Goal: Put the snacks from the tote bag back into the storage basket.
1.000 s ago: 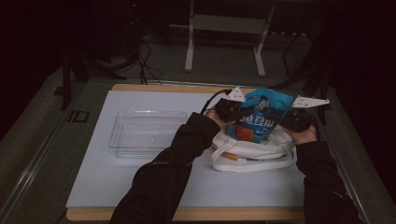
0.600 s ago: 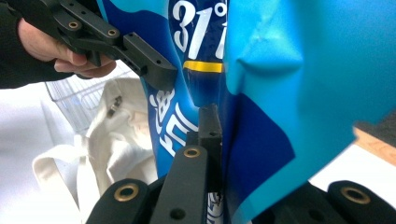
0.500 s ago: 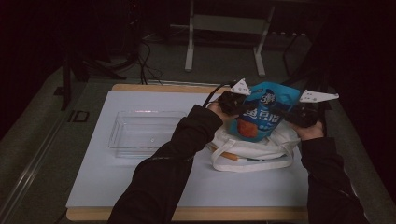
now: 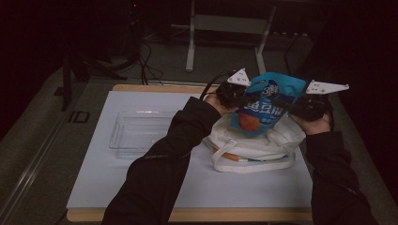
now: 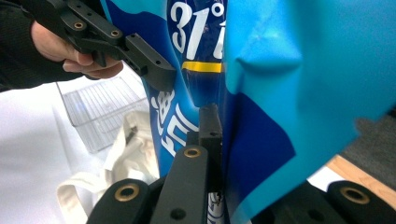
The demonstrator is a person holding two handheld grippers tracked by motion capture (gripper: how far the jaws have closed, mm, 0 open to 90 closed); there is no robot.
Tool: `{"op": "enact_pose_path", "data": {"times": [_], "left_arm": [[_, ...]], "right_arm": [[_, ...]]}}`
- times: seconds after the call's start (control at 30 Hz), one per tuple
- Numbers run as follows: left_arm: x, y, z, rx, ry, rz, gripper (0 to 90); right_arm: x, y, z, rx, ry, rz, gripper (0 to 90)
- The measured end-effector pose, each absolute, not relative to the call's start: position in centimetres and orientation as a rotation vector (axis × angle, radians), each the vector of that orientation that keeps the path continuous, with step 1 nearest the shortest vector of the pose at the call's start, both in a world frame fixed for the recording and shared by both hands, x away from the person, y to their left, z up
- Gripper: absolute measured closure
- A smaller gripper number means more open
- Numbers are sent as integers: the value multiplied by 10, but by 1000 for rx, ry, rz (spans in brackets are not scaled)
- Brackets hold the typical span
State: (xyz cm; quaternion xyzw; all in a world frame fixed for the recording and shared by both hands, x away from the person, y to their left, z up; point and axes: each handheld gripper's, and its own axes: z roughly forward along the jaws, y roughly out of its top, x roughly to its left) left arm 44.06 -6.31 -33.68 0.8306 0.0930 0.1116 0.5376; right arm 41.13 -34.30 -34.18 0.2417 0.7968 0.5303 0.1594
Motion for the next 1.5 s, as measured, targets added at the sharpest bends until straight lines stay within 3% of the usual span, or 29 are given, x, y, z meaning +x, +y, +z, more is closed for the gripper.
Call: {"op": "enact_pose_path", "data": {"times": [0.77,1.5], "left_arm": [[434,-10,-303,1977,214,256,900],[414,75,-287,1977,273,296,900]], "right_arm": [[416,-297,-305,591,2332,1538,891],[421,-215,-289,453,2402,1588,890]]}}
